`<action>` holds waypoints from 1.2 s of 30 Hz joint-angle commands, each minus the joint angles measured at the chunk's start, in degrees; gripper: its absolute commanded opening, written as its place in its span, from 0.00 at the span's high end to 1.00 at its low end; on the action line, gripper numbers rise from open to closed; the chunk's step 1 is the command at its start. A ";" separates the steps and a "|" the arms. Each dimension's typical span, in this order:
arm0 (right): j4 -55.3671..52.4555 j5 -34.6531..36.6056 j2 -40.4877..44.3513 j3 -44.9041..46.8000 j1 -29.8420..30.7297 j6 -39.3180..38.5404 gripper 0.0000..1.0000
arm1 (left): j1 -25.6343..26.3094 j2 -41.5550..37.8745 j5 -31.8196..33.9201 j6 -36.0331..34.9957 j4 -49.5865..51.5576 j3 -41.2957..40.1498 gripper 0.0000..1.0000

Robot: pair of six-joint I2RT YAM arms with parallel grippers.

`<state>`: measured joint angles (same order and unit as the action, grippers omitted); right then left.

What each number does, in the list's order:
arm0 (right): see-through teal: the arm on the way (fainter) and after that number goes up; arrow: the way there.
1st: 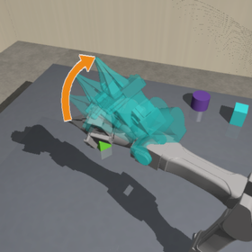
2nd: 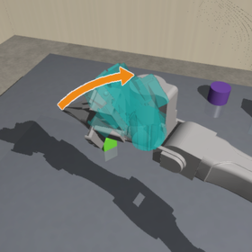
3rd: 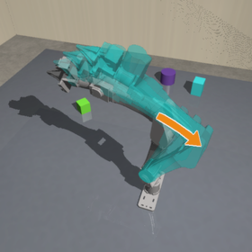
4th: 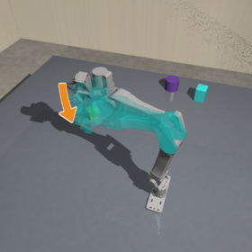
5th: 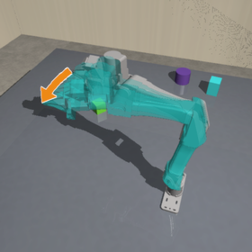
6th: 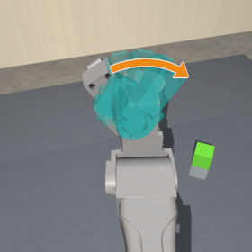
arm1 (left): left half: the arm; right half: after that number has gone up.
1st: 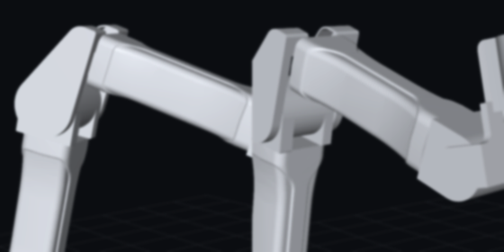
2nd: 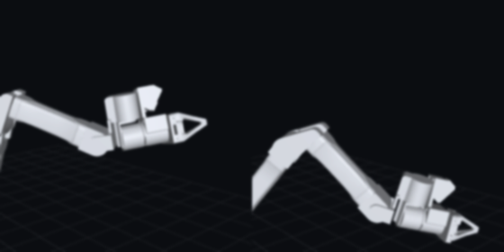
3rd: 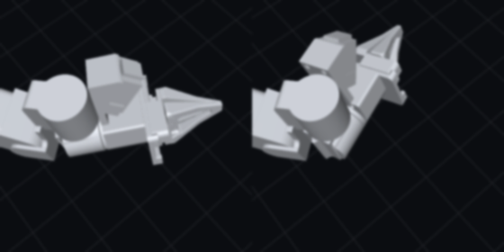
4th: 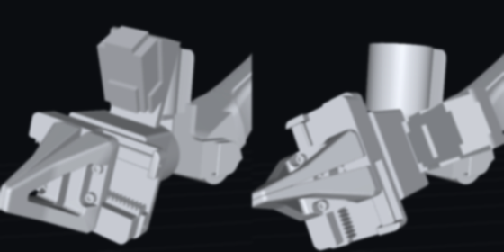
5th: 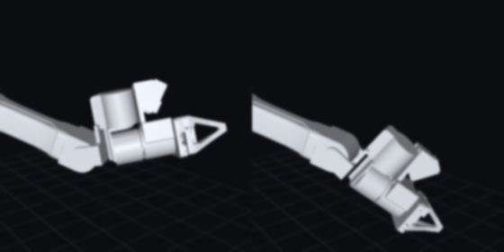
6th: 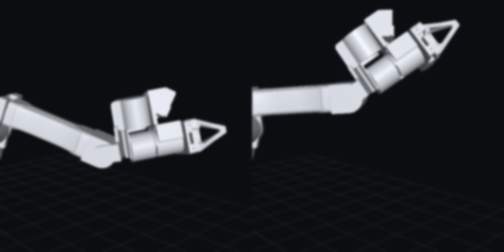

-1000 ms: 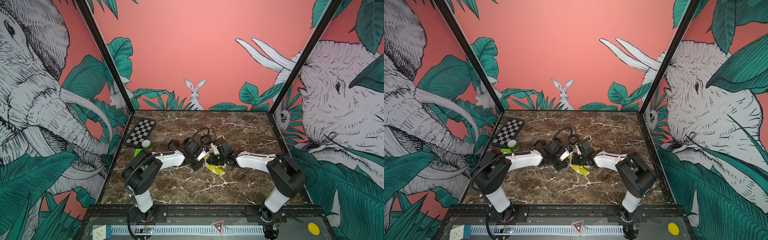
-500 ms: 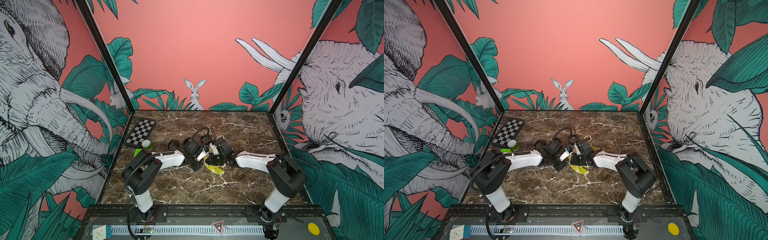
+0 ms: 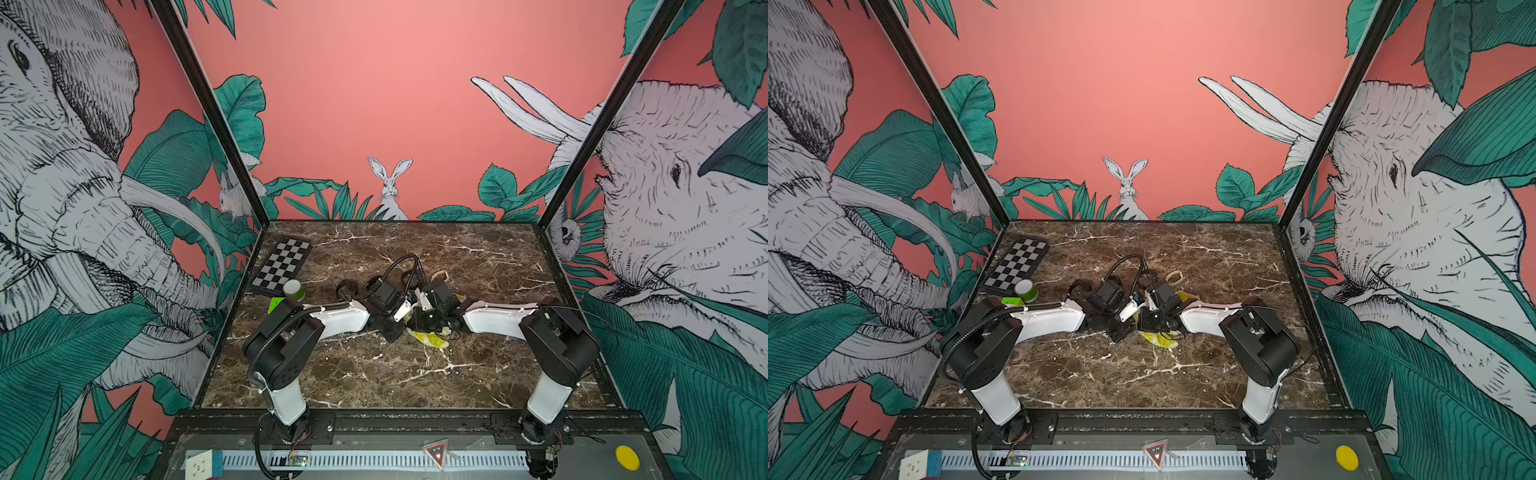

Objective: Wipe the watch dial
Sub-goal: Hold the watch at the center of the board, then wipe the dirt from the watch dial.

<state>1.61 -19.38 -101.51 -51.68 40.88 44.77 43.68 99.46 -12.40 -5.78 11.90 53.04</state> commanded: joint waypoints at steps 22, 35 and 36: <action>5.70 -4.33 4.21 1.39 -1.46 1.65 1.00 | 0.33 0.32 -1.32 2.69 6.03 -3.36 0.98; 10.35 -3.21 -1.70 3.81 -1.47 5.80 1.00 | 0.62 -0.14 -1.18 2.75 6.47 -3.12 0.98; 9.10 -1.92 -1.31 3.97 -1.43 5.37 1.00 | 0.62 -0.10 -1.15 2.71 6.54 -3.13 0.98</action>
<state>11.33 -24.18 -102.98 -48.90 39.57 49.93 43.72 99.09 -12.99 -3.11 11.03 52.23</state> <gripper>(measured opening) 0.055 0.104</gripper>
